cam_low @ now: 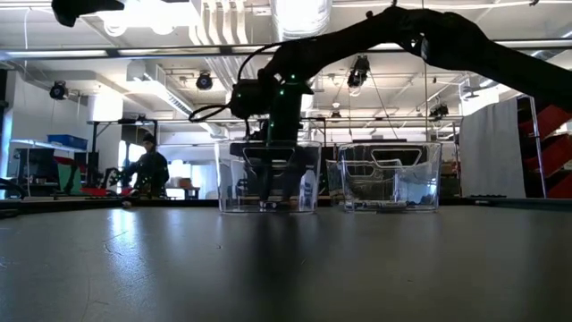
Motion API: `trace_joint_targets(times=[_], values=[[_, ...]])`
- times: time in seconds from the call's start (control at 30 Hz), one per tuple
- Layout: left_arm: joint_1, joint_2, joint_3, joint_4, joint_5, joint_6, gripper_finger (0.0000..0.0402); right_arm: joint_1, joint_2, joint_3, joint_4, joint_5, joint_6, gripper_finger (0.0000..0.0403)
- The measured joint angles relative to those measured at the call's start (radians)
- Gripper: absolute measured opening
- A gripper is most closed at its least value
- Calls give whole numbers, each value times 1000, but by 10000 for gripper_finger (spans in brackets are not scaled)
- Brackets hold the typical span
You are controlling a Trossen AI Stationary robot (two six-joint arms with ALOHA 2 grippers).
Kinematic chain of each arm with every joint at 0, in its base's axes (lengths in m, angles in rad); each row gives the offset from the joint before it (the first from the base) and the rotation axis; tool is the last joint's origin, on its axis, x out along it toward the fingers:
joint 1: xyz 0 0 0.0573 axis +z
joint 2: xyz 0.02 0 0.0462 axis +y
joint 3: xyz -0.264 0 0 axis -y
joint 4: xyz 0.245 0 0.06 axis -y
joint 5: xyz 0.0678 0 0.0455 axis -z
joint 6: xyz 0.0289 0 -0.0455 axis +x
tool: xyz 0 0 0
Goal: Sort batteries
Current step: Put the black battery into the left transparent bin
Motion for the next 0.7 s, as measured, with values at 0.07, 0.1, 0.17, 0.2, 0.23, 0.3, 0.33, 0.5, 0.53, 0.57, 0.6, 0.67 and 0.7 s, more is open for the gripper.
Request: trace_joint_targets(times=[0.07,0.1,0.17,0.2,0.23,0.3,0.33,0.5,0.53,0.57,0.6,0.67,0.7], values=[[0,0,0,0,0,-4,272,-1,-14,33,-40,1,-3,251],[0,0,0,0,0,-7,272,-2,-32,41,-56,1,-21,256],[0,0,0,2,0,-12,272,-2,-85,38,-84,-3,-114,266],[0,0,0,5,0,-14,272,-1,-112,38,-109,-5,-184,270],[0,0,0,10,0,-14,272,4,-135,38,-136,-3,-263,273],[0,1,0,23,0,-13,272,17,-179,38,-202,-2,-440,278],[0,2,0,30,0,-10,272,28,-196,37,-238,-2,-521,280],[0,4,0,42,0,3,272,83,-256,36,-371,-1,-806,281],[0,4,0,42,1,5,272,90,-262,30,-368,0,-818,279],[0,6,0,42,0,11,272,94,-265,25,-358,-7,-816,276],[0,7,0,43,0,22,272,98,-265,21,-354,-11,-816,272],[0,7,-4,44,1,44,272,110,-263,5,-358,7,-825,263],[0,8,-5,44,1,54,272,116,-263,-8,-357,21,-831,259]])
